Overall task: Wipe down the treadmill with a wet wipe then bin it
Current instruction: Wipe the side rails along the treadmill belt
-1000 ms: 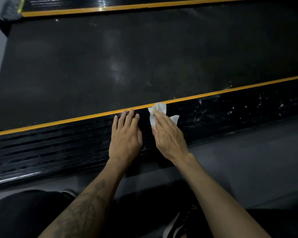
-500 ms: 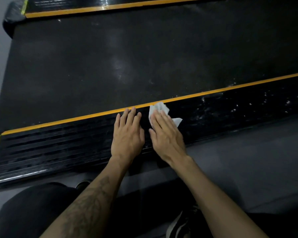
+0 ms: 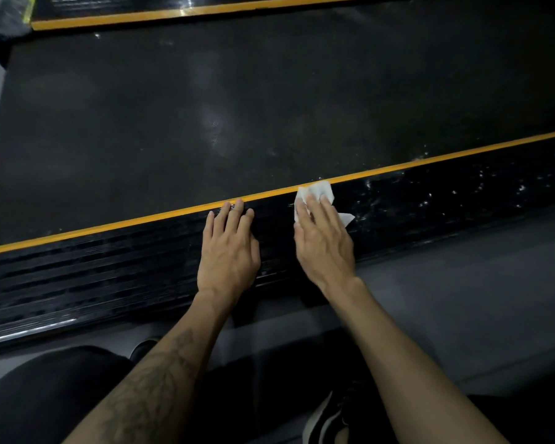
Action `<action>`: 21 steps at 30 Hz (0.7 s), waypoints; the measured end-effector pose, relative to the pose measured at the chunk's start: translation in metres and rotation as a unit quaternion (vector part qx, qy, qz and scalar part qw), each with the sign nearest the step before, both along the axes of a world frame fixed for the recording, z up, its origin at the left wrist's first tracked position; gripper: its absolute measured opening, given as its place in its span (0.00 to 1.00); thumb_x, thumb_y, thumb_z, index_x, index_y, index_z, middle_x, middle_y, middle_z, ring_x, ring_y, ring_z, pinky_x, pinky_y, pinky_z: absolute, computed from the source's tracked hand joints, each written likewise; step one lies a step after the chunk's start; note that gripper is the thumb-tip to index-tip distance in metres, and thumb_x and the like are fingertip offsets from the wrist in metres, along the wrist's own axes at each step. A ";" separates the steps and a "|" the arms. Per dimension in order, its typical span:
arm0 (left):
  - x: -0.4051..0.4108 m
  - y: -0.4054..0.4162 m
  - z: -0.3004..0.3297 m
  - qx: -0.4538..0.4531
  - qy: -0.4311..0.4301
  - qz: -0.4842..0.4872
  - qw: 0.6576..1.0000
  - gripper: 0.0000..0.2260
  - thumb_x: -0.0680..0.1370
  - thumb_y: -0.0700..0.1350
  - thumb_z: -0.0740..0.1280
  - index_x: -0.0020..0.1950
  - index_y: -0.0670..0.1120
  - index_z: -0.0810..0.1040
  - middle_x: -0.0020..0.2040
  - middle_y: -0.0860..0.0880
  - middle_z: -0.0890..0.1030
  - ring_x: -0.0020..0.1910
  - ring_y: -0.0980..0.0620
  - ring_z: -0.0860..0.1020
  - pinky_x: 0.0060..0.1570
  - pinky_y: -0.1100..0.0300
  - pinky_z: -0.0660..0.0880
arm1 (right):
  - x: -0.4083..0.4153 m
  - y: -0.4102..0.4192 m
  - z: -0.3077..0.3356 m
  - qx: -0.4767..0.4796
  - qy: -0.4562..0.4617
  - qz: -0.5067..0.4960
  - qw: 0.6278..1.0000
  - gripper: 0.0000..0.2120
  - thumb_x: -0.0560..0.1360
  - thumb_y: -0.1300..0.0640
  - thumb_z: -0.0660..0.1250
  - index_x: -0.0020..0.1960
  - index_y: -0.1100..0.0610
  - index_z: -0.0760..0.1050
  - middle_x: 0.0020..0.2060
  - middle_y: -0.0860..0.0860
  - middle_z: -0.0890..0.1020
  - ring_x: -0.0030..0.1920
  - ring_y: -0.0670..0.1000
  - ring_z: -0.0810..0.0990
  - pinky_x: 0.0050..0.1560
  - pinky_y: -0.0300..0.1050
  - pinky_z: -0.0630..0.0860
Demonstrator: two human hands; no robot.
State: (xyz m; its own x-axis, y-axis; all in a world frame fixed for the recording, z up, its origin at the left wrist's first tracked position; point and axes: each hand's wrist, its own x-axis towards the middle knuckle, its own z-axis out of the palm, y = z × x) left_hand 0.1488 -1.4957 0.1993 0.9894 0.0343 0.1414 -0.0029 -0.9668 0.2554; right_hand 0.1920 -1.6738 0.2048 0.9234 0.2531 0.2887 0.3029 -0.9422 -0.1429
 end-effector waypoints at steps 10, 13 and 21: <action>0.001 0.000 0.001 0.000 0.000 -0.001 1.000 0.24 0.82 0.48 0.52 0.75 0.42 0.72 0.78 0.41 0.68 0.80 0.41 0.63 0.79 0.40 0.59 | 0.003 0.004 0.002 0.016 0.030 0.014 0.999 0.22 0.82 0.52 0.52 0.70 0.56 0.76 0.70 0.59 0.75 0.72 0.61 0.71 0.69 0.57 0.73; 0.001 -0.001 0.001 -0.006 0.000 0.000 1.000 0.24 0.82 0.49 0.52 0.75 0.42 0.72 0.78 0.41 0.68 0.80 0.42 0.62 0.79 0.41 0.58 | -0.003 0.029 -0.001 0.034 0.019 -0.035 0.999 0.24 0.82 0.53 0.51 0.71 0.61 0.75 0.70 0.62 0.75 0.73 0.63 0.71 0.72 0.59 0.72; -0.001 0.000 0.003 -0.005 0.011 -0.002 1.000 0.22 0.83 0.46 0.55 0.75 0.42 0.71 0.79 0.41 0.67 0.80 0.42 0.61 0.80 0.41 0.57 | 0.012 -0.014 -0.005 0.009 0.018 0.006 1.000 0.23 0.82 0.54 0.54 0.73 0.60 0.73 0.71 0.60 0.75 0.72 0.61 0.73 0.70 0.57 0.73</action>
